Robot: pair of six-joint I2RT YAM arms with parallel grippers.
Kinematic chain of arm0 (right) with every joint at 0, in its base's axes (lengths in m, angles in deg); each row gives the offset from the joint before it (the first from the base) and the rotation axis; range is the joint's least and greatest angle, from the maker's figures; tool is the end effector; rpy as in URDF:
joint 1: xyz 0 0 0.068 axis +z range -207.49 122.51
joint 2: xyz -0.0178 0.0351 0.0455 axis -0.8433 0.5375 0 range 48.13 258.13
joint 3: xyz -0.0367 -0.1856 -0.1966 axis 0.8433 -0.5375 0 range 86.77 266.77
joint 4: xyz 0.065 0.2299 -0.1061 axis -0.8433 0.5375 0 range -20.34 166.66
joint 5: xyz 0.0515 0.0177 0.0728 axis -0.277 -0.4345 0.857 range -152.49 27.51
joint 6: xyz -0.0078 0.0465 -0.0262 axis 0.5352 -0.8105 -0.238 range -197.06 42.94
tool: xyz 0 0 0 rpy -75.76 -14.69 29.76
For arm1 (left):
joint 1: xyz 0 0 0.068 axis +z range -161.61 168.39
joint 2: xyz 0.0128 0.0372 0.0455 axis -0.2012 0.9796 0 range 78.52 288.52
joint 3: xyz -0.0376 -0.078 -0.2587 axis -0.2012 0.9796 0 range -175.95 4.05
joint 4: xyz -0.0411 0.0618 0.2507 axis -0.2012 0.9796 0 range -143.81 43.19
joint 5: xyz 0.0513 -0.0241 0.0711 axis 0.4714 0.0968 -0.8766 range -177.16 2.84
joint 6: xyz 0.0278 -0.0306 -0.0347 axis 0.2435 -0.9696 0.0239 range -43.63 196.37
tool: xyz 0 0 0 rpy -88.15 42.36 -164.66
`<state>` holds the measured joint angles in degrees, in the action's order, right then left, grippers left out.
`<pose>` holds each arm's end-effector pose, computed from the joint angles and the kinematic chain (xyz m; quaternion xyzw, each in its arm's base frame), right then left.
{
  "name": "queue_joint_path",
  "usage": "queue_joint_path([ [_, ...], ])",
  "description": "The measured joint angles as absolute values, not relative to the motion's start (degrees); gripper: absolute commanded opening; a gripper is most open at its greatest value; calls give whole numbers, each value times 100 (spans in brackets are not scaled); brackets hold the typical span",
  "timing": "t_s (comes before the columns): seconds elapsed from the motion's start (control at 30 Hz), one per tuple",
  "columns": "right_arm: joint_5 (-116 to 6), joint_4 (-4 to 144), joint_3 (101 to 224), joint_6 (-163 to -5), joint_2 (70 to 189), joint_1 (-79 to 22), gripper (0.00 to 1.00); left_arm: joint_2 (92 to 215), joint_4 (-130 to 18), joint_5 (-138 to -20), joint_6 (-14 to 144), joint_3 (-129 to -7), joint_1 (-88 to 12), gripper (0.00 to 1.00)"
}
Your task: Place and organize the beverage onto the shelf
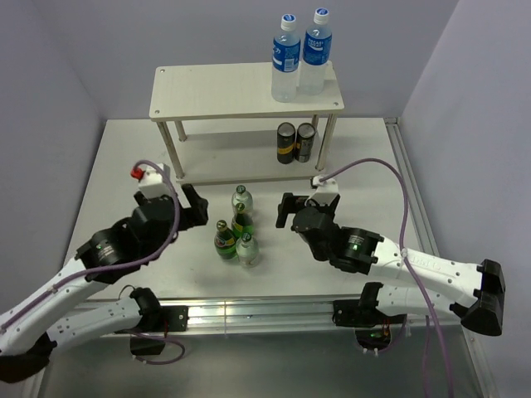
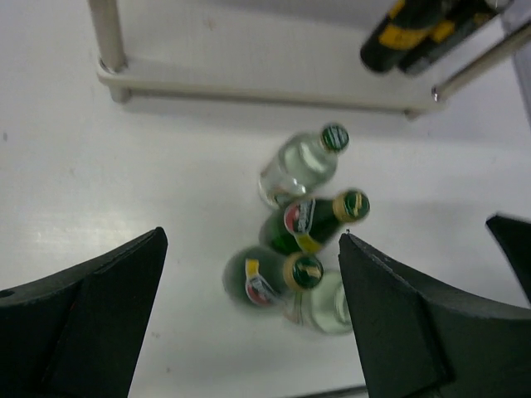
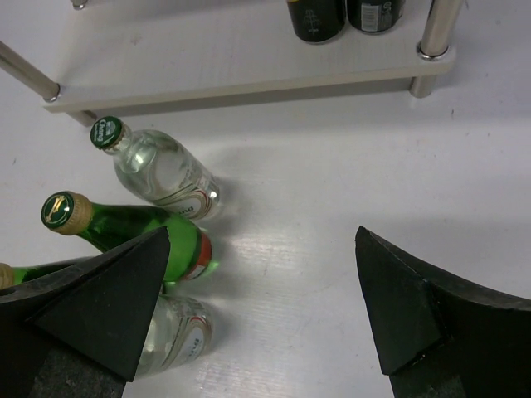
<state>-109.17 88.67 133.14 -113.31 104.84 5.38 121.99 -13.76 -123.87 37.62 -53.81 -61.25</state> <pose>0.1202 0.1774 0.3010 0.0122 0.8173 0.1310 0.5610 0.1089 -0.0954 0.3696 -0.0906 0.8157 -0.1612 0.5481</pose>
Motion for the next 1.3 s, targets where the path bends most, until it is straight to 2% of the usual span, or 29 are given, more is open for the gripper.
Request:
queue_joint_path([
  [0.2, -11052, 8960, 13067, -11521, 10134, 538, 100, 13154, 240, -13775, 1826, -5648, -8350, 95],
  [0.37, -11111, 9041, 12884, -11611, 9824, 538, 100, 13525, 941, -14301, 584, -5598, -9297, 95],
  [0.53, -11116, 9173, 12733, -11685, 9533, 538, 100, 13069, 572, -14439, 42, -4595, -9417, 94],
  [0.83, -11142, 9247, 12560, -11729, 9135, 538, 100, 12553, -1321, -14603, 195, -2453, -9439, 99],
  [1.07, -11144, 9260, 12409, -11770, 9181, 538, 100, 12806, -2969, -14680, 1203, -2219, -9378, 99],
  [1.3, -11142, 9260, 12381, -11779, 9196, 538, 100, 13624, -4438, -14553, 2066, -1994, -8774, 99],
])
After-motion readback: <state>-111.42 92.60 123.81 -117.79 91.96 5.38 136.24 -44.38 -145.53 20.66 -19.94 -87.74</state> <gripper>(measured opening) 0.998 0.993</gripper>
